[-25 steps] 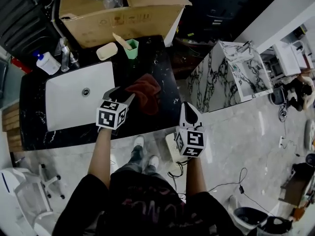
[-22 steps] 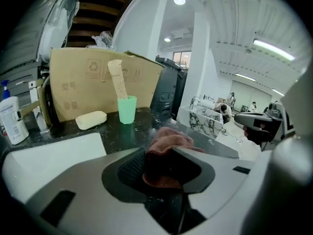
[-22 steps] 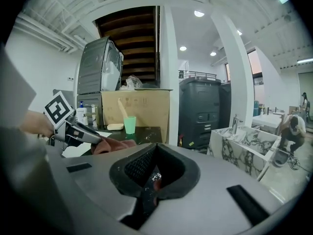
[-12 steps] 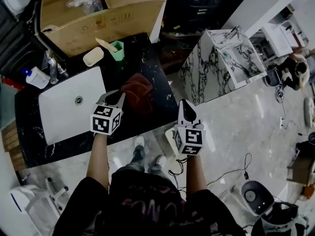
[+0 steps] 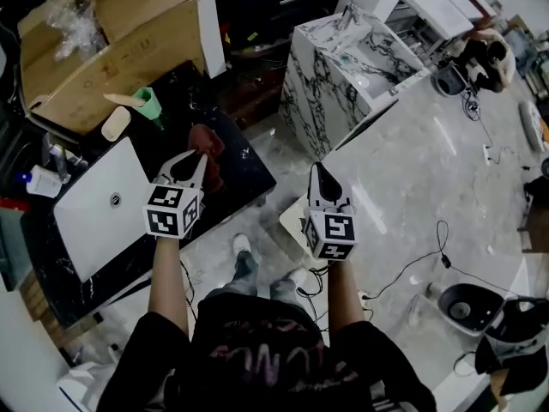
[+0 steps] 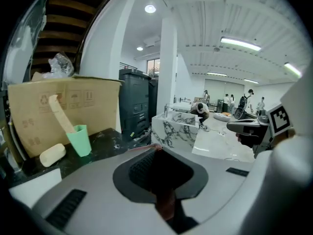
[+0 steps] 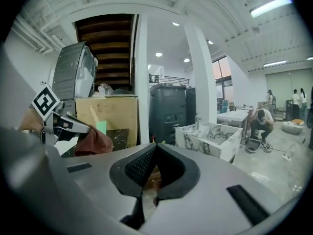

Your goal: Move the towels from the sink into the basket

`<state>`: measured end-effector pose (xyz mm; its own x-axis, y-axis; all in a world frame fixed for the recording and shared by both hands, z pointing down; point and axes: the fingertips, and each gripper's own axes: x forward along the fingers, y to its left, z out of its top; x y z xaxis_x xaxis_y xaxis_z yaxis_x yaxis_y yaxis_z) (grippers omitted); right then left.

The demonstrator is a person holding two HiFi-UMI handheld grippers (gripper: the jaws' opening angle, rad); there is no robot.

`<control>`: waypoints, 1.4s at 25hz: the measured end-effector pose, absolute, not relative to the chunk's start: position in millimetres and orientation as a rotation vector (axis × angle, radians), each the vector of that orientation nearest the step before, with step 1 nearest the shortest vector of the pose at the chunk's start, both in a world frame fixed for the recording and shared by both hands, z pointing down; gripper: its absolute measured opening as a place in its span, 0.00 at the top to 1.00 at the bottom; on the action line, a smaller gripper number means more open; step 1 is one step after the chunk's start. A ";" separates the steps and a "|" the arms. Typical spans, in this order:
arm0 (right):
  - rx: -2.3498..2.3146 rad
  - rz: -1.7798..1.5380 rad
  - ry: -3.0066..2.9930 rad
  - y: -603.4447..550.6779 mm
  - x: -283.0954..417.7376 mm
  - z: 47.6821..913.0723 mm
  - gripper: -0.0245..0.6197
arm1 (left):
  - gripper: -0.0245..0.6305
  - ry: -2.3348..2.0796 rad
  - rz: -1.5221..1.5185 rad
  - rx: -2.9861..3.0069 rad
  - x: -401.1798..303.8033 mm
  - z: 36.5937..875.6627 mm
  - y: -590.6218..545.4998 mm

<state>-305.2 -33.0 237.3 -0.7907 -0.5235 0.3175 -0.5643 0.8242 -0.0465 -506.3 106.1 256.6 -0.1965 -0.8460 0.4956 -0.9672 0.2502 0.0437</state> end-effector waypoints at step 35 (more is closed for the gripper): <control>1.676 0.568 -2.226 -95.1 124.6 374.4 0.94 | 0.89 -1.222 0.705 2.263 -75.3 419.4 -92.3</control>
<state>124.6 -95.1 374.4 -0.2769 -0.8437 0.4599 -0.9609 0.2429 -0.1329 -75.3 -92.3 419.4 0.4714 -0.6135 0.6335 -0.8555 -0.4926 0.1596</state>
